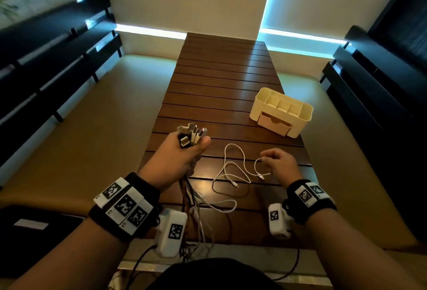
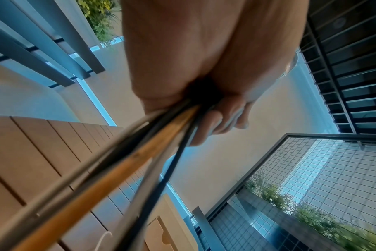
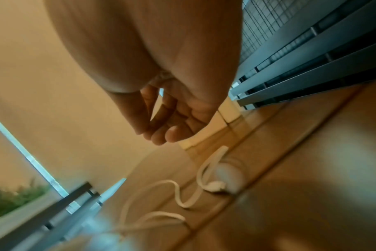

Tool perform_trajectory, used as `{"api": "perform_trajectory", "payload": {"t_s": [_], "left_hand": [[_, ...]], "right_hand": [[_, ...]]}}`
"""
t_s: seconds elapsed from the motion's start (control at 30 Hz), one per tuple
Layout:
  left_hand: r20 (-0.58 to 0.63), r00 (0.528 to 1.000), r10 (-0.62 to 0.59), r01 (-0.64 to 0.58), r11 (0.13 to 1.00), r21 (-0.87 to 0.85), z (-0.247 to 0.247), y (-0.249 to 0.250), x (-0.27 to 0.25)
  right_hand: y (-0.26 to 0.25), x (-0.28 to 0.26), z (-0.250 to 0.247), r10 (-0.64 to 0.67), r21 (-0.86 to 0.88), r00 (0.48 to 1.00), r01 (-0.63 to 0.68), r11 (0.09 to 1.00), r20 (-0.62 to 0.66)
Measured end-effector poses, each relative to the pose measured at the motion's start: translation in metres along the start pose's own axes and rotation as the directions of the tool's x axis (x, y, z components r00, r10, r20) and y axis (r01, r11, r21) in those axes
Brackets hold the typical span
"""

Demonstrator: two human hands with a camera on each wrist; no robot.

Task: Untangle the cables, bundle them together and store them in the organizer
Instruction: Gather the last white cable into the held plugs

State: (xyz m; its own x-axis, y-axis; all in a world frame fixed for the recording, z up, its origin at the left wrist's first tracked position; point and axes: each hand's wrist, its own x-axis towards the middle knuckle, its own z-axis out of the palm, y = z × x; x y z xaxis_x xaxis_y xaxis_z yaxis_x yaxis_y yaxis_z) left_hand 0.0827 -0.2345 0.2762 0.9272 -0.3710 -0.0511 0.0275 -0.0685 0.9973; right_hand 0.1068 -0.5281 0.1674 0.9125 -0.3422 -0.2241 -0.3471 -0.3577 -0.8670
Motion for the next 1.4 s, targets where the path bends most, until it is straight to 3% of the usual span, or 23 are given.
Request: {"api": "perform_trajectory", "payload": {"t_s": [0.13,0.27,0.37,0.47,0.57,0.7,0.8,0.9,1.0,1.17,1.3,1.4], "left_hand": [[-0.033,0.999,0.003,-0.003,1.0,0.004,0.001,0.0,-0.001],[-0.058,0.998,-0.01,0.009,1.0,-0.006,0.006,0.0,0.002],[-0.05,0.999,-0.007,0.007,1.0,0.005,0.01,0.0,0.005],[-0.05,0.999,0.003,-0.001,1.0,0.03,0.013,-0.001,0.009],[-0.057,0.998,-0.007,0.008,1.0,0.028,0.017,-0.001,0.014],[-0.062,0.998,-0.02,0.022,0.999,0.037,0.02,0.0,0.02],[-0.081,0.996,-0.026,0.029,0.999,0.034,0.019,0.001,0.023],[-0.11,0.993,-0.037,0.041,0.999,0.034,0.016,-0.001,0.025],[-0.123,0.992,-0.04,0.046,0.998,0.041,0.014,-0.002,0.028],[-0.132,0.99,-0.05,0.06,0.996,0.072,0.012,-0.002,0.034],[-0.118,0.991,-0.059,0.068,0.995,0.071,0.01,-0.002,0.041],[-0.112,0.991,-0.066,0.076,0.994,0.081,0.01,-0.001,0.046]], "right_hand": [[0.049,0.013,0.009,0.069,-0.139,0.997,-0.065,0.988,0.024],[0.073,0.023,0.011,-0.034,-0.383,0.999,0.037,0.923,0.014],[0.075,0.027,0.009,-0.021,-0.493,0.998,0.046,0.869,0.056],[0.067,0.033,0.004,-0.135,-0.62,0.988,0.156,0.769,0.08],[0.059,0.041,0.002,-0.266,-0.575,0.962,0.254,0.778,0.065],[0.054,0.055,0.005,-0.265,-0.519,0.957,0.286,0.806,0.115],[0.056,0.062,0.005,-0.299,-0.587,0.948,0.306,0.749,0.112],[0.054,0.066,0.007,-0.21,-0.712,0.952,0.306,0.632,0.222],[0.046,0.067,0.009,-0.098,-0.721,0.947,0.298,0.625,0.306],[0.033,0.072,0.014,0.008,-0.72,0.988,0.107,0.686,0.155],[0.029,0.072,0.023,0.131,-0.824,0.979,0.058,0.564,0.159],[0.027,0.073,0.028,0.151,-0.827,0.979,0.029,0.562,0.137]]}}
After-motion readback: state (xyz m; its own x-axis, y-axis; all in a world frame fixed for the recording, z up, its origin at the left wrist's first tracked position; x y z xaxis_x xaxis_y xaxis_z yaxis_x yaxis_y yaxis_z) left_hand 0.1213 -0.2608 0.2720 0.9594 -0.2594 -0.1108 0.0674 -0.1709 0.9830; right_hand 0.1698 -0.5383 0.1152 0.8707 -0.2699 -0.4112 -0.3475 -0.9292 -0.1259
